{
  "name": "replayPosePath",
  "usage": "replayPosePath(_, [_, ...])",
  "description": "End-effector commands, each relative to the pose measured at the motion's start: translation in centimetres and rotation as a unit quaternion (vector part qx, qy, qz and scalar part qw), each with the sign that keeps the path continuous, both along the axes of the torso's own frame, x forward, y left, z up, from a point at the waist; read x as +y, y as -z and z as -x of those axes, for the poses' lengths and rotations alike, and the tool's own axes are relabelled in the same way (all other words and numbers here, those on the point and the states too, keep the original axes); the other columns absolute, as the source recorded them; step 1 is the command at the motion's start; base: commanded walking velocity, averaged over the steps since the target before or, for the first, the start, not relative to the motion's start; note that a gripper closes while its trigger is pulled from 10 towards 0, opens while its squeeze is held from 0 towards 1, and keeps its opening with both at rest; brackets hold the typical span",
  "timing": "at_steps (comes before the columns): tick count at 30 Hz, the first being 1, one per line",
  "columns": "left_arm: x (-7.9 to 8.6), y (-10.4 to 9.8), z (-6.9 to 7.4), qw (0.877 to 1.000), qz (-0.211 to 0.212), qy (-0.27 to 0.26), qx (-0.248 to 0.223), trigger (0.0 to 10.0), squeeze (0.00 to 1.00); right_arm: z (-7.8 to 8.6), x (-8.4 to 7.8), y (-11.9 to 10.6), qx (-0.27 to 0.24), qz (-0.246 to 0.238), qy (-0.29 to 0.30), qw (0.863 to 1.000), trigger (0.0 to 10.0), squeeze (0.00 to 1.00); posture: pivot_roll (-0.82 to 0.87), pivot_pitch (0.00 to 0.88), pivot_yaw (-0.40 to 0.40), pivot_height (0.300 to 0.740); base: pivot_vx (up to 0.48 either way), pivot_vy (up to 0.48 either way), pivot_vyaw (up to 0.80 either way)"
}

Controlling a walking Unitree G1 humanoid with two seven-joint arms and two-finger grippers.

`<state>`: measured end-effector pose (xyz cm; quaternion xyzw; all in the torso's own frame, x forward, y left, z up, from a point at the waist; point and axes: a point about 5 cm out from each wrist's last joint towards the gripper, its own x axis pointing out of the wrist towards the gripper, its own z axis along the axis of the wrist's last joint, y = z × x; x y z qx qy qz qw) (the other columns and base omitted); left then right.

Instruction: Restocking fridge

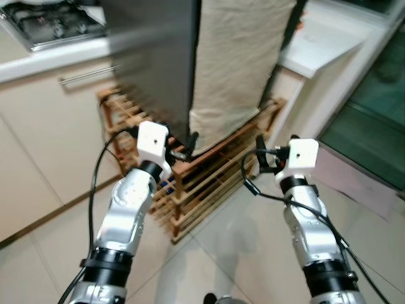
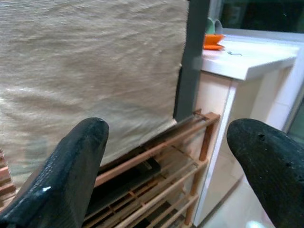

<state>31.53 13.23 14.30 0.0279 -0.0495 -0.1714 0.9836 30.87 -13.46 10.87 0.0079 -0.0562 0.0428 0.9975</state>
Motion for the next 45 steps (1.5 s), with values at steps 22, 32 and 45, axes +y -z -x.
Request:
replayPosePath(22, [-1.2,-2.4,0.7,0.996,0.027,0.045,-0.069,10.0,0.00,-0.5,-0.6,-0.2,-0.008,0.021,0.009,1.000,10.0,0.00,0.09,0.000,-0.059,0.740,0.372,0.267,0.00])
replayPosePath(32, [-0.8,-2.2,0.1,0.998,0.022,0.021,-0.052,10.0,0.00,-0.5,-0.5,0.0,-0.003,0.022,0.004,1.000,10.0,0.00,0.09,0.000,-0.059,0.740,0.236,0.164,-0.28])
replayPosePath(45, [-1.3,-1.8,0.6,0.998,0.031,0.039,-0.043,10.0,0.00,-0.4,-0.4,0.0,-0.007,0.024,0.003,1.000,10.0,0.00,0.09,0.000,-0.068,0.740,0.000,0.000,-0.69])
